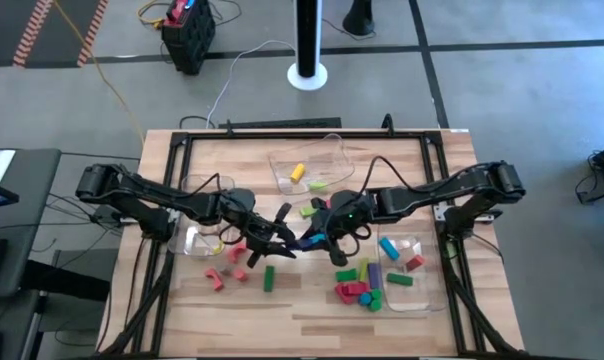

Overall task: Sort blocks by size
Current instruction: Put the blue rectangular block into the right transparent bin

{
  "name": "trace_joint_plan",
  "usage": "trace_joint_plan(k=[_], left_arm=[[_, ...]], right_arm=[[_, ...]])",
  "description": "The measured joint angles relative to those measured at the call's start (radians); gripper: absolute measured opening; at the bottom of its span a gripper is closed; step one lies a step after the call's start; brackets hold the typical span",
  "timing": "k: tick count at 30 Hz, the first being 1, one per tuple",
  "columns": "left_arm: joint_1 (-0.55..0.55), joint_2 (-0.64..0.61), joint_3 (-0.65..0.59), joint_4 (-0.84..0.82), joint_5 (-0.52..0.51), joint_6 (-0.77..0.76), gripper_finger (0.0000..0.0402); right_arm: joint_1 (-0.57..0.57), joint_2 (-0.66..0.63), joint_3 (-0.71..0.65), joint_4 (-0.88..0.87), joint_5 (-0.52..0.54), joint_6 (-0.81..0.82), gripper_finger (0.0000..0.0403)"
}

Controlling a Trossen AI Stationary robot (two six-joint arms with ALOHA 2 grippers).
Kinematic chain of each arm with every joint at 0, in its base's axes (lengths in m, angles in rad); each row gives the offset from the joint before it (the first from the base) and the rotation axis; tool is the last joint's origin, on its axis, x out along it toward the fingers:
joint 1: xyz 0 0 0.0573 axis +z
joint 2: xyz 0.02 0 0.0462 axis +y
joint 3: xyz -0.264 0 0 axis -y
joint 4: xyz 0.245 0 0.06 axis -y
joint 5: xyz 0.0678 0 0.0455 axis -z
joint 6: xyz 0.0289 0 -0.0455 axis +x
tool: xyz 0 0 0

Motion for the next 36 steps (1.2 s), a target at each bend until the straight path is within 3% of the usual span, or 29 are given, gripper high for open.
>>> trace_joint_plan(k=[9, 14, 23, 36], left_arm=[[0.0, 0.001, -0.001, -0.02, -0.035, 0.045, 0.0145], [-0.001, 0.001, -0.001, -0.031, -0.125, 0.061, 0.0129], [-0.018, 0.002, -0.001, -0.029, -0.137, 0.121, 0.0072], [-0.021, 0.002, -0.001, -0.038, -0.134, 0.111, 0.0067]], right_arm=[[0.001, -0.002, 0.0, 0.0, -0.019, -0.002, 0.0146], [0.001, -0.002, 0.001, 0.0, -0.02, 0.005, 0.0146], [0.001, -0.002, 0.001, -0.005, -0.021, 0.009, 0.0146], [0.001, -0.002, 0.002, -0.025, -0.019, 0.008, 0.0162]])
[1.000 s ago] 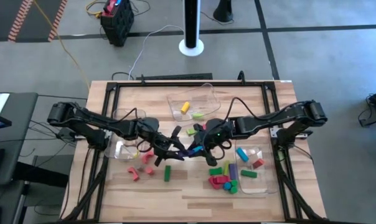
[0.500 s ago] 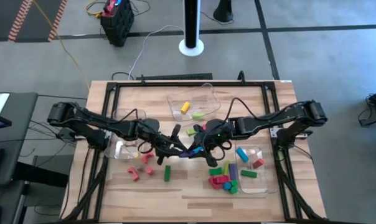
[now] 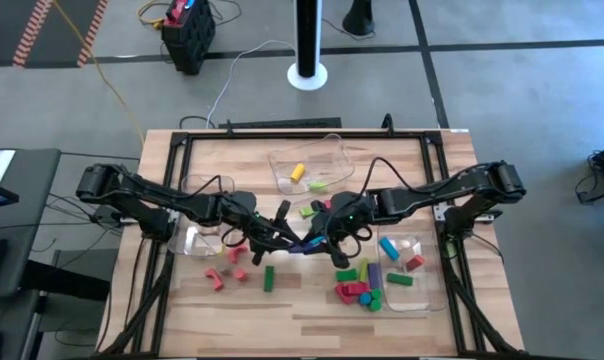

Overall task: Sort blocks by size
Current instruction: Put the blue rectangular block into the right transparent bin

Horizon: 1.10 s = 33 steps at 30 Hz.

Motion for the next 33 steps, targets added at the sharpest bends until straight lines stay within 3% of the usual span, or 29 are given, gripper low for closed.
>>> trace_joint_plan(k=[9, 13, 17, 23, 29, 33], left_arm=[[-0.002, 0.0, 0.0, -0.032, 0.014, -0.011, 0.0065], [0.001, -0.008, 0.0, -0.05, 0.005, -0.011, 0.0065], [0.024, -0.021, 0.0, -0.058, -0.074, -0.022, 0.0065], [0.12, -0.021, 0.0, -0.032, -0.231, -0.133, 0.0064], [0.267, -0.021, 0.0, -0.035, -0.227, -0.273, 0.0064], [0.308, -0.021, 0.0, -0.053, -0.195, -0.289, 0.0064]], right_arm=[[0.001, -0.031, -0.001, -0.071, 0.029, 0.016, 0.0214], [0.018, -0.084, -0.001, -0.149, 0.121, 0.024, 0.0225], [0.045, -0.146, -0.001, -0.261, 0.252, 0.071, 0.0226], [0.104, -0.202, -0.001, -0.429, 0.418, 0.173, 0.0226], [0.181, -0.193, -0.001, -0.487, 0.488, 0.225, 0.0226], [0.223, -0.18, -0.002, -0.488, 0.537, 0.227, 0.0226]])
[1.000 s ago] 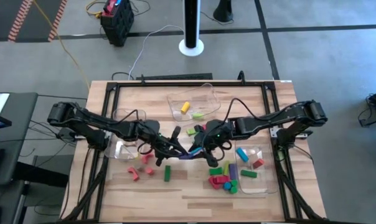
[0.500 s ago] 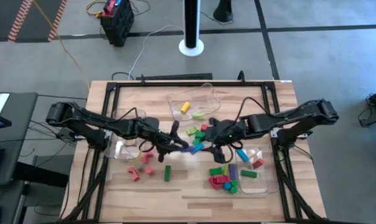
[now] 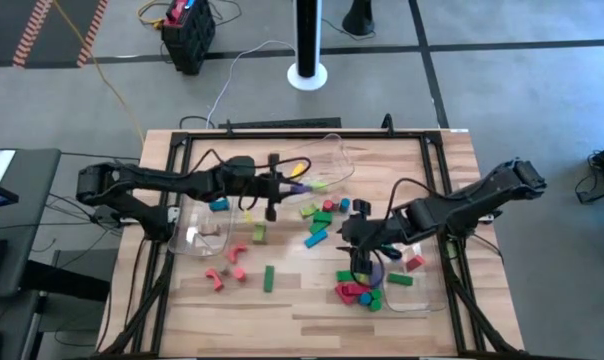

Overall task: Sort blocks by size
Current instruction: Put the blue rectangular block into the right transparent bin

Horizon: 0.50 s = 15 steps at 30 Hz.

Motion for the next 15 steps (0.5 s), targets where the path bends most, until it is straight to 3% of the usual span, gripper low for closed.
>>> trace_joint_plan(k=[7, 15], left_arm=[[0.026, -0.082, 0.001, -0.251, -0.018, -0.023, 0.0064], [0.02, -0.307, 0.001, -0.525, -0.068, -0.097, 0.0064]], right_arm=[[0.029, 0.013, 0.0, -0.021, 0.002, 0.024, 0.0226], [0.022, 0.013, 0.0, -0.015, 0.003, 0.002, 0.0226]])
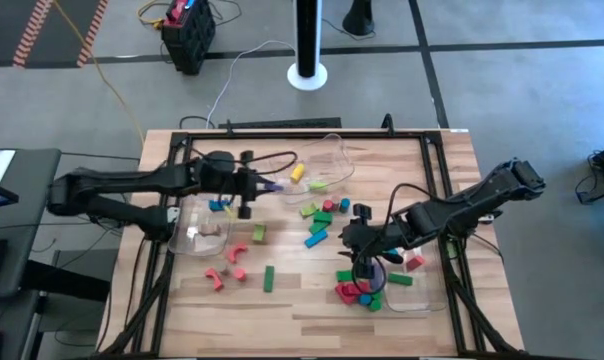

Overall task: Sort blocks by size
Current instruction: Put the blue rectangular block into the right transparent bin

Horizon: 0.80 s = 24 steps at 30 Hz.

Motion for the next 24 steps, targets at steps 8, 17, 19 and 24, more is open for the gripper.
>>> trace_joint_plan(k=[8, 17, 19, 24], left_arm=[[-0.003, -0.174, 0.0, -0.21, -0.002, -0.097, 0.0064], [-0.104, -0.149, 0.0, -0.158, 0.012, -0.131, 0.0064], [-0.131, -0.126, 0.0, -0.116, 0.017, -0.134, 0.0064], [-0.181, -0.054, 0.0, 0.01, 0.023, -0.124, 0.0064]], right_arm=[[0.0, 0.0, 0.0, 0.003, 0.002, -0.002, 0.0226], [0.008, 0.0, 0.0, -0.015, 0.001, 0.035, 0.0226], [0.016, 0.0, 0.0, -0.039, 0.001, 0.061, 0.0226], [0.05, -0.001, 0.0, -0.079, 0.0, 0.116, 0.0226]])
